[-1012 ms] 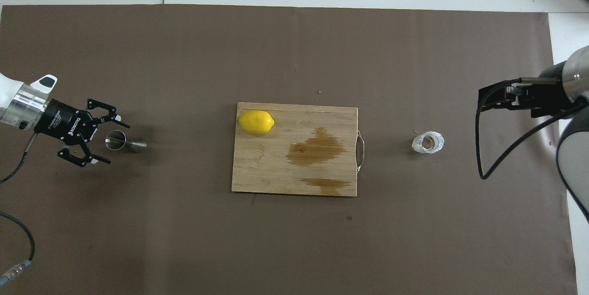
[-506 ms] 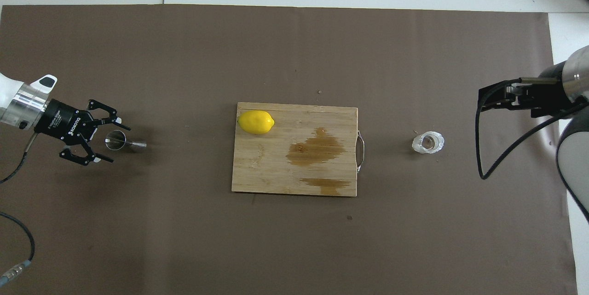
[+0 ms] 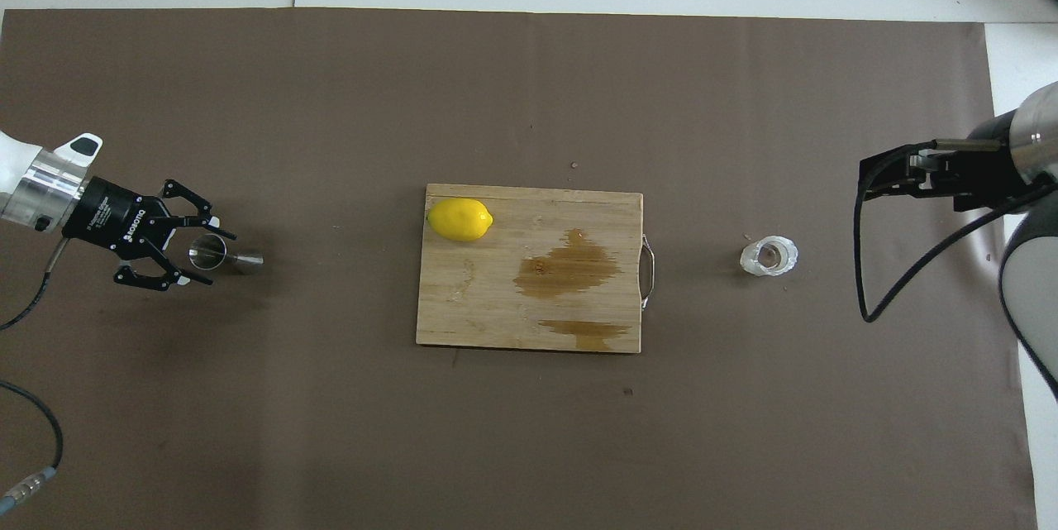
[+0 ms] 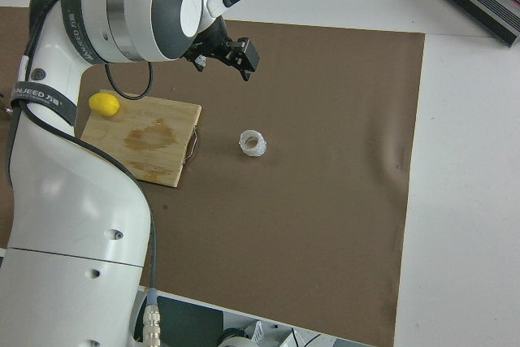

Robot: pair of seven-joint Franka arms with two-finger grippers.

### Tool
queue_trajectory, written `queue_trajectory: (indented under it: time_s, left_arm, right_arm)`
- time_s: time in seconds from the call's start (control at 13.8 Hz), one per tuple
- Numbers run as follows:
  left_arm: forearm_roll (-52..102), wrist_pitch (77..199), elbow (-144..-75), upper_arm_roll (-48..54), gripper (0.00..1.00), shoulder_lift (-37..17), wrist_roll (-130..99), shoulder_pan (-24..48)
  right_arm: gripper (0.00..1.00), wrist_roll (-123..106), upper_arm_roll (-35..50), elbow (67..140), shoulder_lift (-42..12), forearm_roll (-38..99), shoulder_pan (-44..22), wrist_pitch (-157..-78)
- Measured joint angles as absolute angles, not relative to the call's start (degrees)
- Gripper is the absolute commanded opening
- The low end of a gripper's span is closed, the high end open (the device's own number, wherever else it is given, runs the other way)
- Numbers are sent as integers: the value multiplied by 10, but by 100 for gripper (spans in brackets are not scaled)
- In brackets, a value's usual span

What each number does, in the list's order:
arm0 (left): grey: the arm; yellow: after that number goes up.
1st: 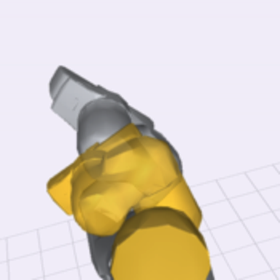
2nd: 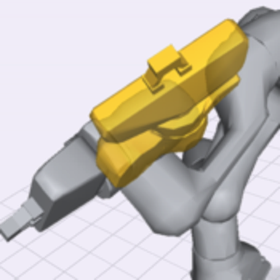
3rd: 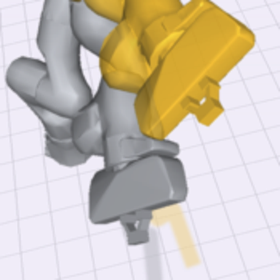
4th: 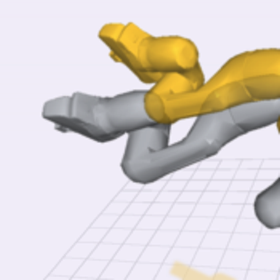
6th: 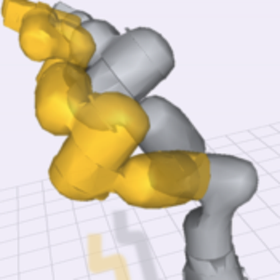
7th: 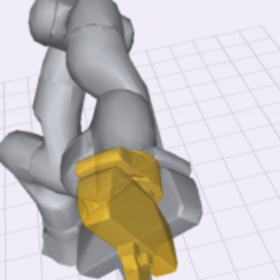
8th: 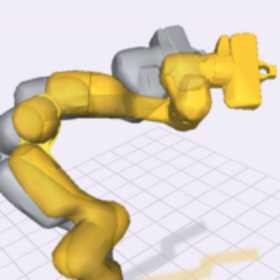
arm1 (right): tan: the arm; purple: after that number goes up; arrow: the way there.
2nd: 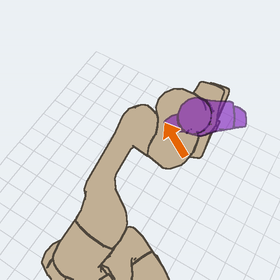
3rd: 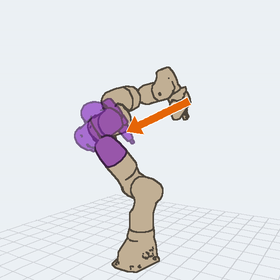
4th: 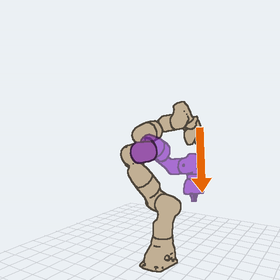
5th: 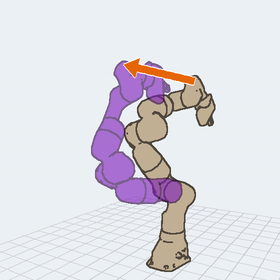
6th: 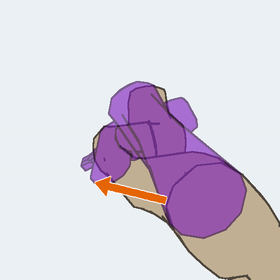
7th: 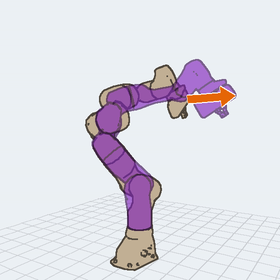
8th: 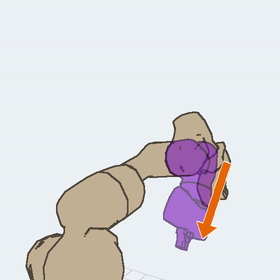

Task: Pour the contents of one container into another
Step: 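Close the left gripper on the metal jigger and lift it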

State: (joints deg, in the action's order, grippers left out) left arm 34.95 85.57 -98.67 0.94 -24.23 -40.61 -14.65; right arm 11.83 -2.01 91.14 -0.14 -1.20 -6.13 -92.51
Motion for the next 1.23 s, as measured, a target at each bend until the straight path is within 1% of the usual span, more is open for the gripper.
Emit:
queue_trajectory:
  time_s: [0.07, 0.22, 0.65, 1.23]
  left_arm:
    - [350, 856, -987, 9, 67, -242, -408, -147]
    - [350, 856, -987, 9, 51, -242, -409, -147]
    - [350, 857, -987, 9, 48, -242, -414, -147]
    - [350, 857, -987, 10, 48, -242, -415, -146]
  right_arm:
    - [100, 118, -20, 911, -1, -12, -61, -925]
    - [100, 118, -20, 911, -1, -12, -61, -925]
    - [100, 118, -20, 911, -1, -12, -61, -925]
    - [100, 118, -20, 911, -1, -12, -61, -925]
